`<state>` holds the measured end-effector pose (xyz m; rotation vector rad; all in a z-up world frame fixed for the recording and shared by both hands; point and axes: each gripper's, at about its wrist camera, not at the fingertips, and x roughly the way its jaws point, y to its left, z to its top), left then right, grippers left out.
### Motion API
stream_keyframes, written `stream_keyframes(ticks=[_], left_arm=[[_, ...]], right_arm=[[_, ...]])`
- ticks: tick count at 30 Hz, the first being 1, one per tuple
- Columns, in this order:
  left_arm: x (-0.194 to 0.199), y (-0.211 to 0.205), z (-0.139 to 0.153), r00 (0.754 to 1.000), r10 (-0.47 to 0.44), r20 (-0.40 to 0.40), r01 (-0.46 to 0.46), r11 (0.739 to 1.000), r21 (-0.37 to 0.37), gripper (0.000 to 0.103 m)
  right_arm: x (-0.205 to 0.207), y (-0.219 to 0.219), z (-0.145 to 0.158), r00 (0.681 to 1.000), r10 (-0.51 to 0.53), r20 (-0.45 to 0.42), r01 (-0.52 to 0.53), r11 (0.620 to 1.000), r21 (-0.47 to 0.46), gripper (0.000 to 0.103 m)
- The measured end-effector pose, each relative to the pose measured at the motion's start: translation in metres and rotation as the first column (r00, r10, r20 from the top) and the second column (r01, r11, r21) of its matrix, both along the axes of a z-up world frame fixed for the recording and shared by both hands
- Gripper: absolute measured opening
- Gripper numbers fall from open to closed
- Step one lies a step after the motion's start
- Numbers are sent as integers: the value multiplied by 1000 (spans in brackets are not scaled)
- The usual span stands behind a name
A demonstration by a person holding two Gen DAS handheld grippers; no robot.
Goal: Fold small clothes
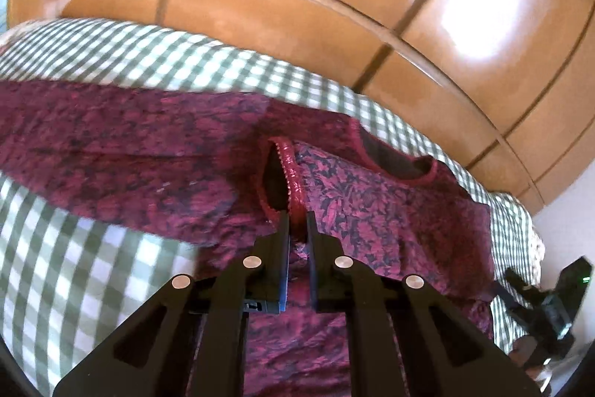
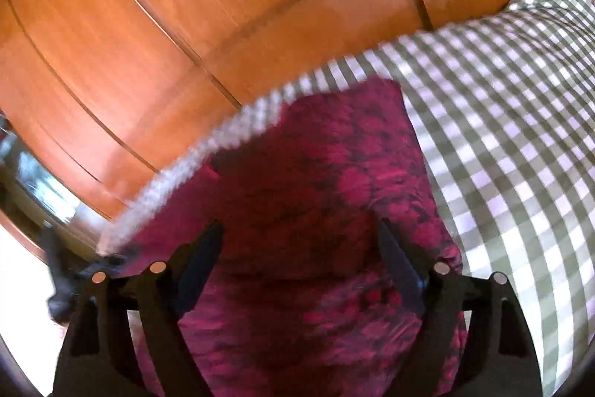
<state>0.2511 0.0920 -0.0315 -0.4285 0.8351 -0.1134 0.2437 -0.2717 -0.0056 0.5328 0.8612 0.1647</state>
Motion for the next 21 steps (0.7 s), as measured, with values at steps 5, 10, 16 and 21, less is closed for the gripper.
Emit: stream_keyframes(ticks=[5,10,16,21], left_arm=[[-2,-6,-33,997,-19,-77,27,993,114,7],[-9,-7,-23,999,26,-41,-20,991,135,8],[-33,5,17,984,111,140,-128,985,118,52],[-19,-25,22,985,-6,171,-21,988,155,58]], right_arm=[[3,16,-17,1000,-7,19,9,993,-119,80],[2,40,-4,998,66,-11,-66,952,-300,83],[2,39,32,994,61,90,-28,946,-324,87],[44,35,31,997,5,78,23,937,-349,89]])
